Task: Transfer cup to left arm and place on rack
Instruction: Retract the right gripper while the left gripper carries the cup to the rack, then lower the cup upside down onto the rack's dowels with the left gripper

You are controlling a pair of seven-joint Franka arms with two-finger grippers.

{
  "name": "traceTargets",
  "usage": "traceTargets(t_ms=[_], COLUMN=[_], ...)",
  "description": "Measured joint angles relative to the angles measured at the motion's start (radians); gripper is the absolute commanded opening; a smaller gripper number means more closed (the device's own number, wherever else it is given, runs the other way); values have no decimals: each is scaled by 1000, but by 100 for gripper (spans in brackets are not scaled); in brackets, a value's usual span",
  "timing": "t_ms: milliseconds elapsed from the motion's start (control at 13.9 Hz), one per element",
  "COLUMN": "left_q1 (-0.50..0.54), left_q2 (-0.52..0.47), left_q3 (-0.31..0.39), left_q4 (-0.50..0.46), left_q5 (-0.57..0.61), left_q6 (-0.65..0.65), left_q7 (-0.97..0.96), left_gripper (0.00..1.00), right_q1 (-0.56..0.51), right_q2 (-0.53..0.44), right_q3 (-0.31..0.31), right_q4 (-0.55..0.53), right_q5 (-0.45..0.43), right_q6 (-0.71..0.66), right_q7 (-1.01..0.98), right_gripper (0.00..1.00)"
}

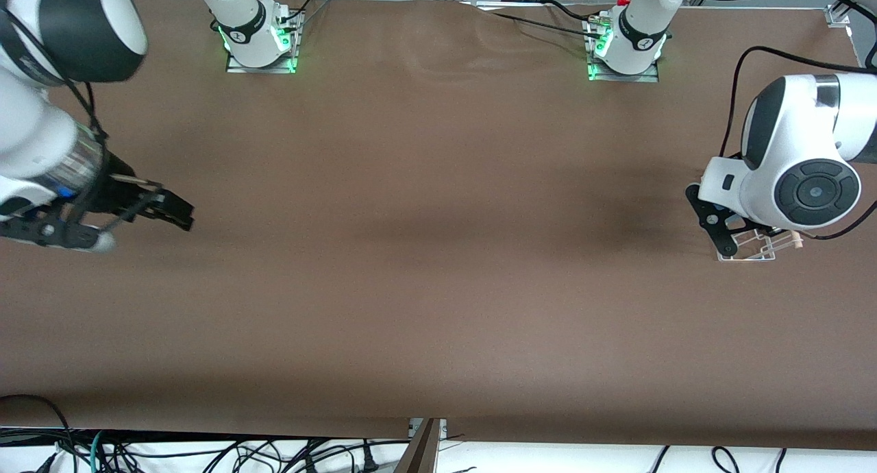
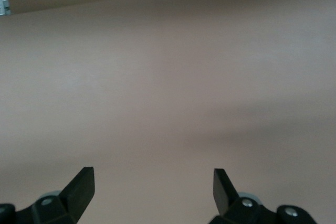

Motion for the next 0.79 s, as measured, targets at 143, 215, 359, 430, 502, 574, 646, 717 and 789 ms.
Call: traceTargets(t_ms=[143,215,359,430,502,574,646,717,789], left_q1=[-33,-48,-73,-80,-84,-86,-89,-95,-100], left_q2=[-4,-4,8,17,27,38,49,61,78], left_q3=[-5,-5,-5,-5,-5,-5,-5,-6,-8], left_q4=[11,10,-6,-27,-49,-70,-93,-119,-145], left_q5=[120,174,259,282,297,323,361,416,473], left_q6=[-61,-86,-127,-131,-131,-131,-131,-130,-129], left_q7=[-6,-9,-20,-35,-56,-76,-90,-98,-110], left_gripper=[21,21,21,21,22,22,24,27,28], right_q1=[-32,-37,-37,-37,-37,-36,-36,-34,-32], right_q2=[-49,-64,-77,-78,-78,-78,-78,-78,-78], right_q3=[-1,-2,-1,-1,-1,-1,0,3,6], right_q4=[-50,-64,-77,-79,-79,-79,-79,-79,-79], right_q5=[-37,-43,-44,-44,-44,-44,-44,-44,-44], right_q6=[-17,-34,-58,-64,-67,-68,-69,-71,-71], right_q7=[-63,-98,-125,-127,-129,-130,-131,-131,-131], right_gripper=[100,100,100,100,100,100,100,100,100])
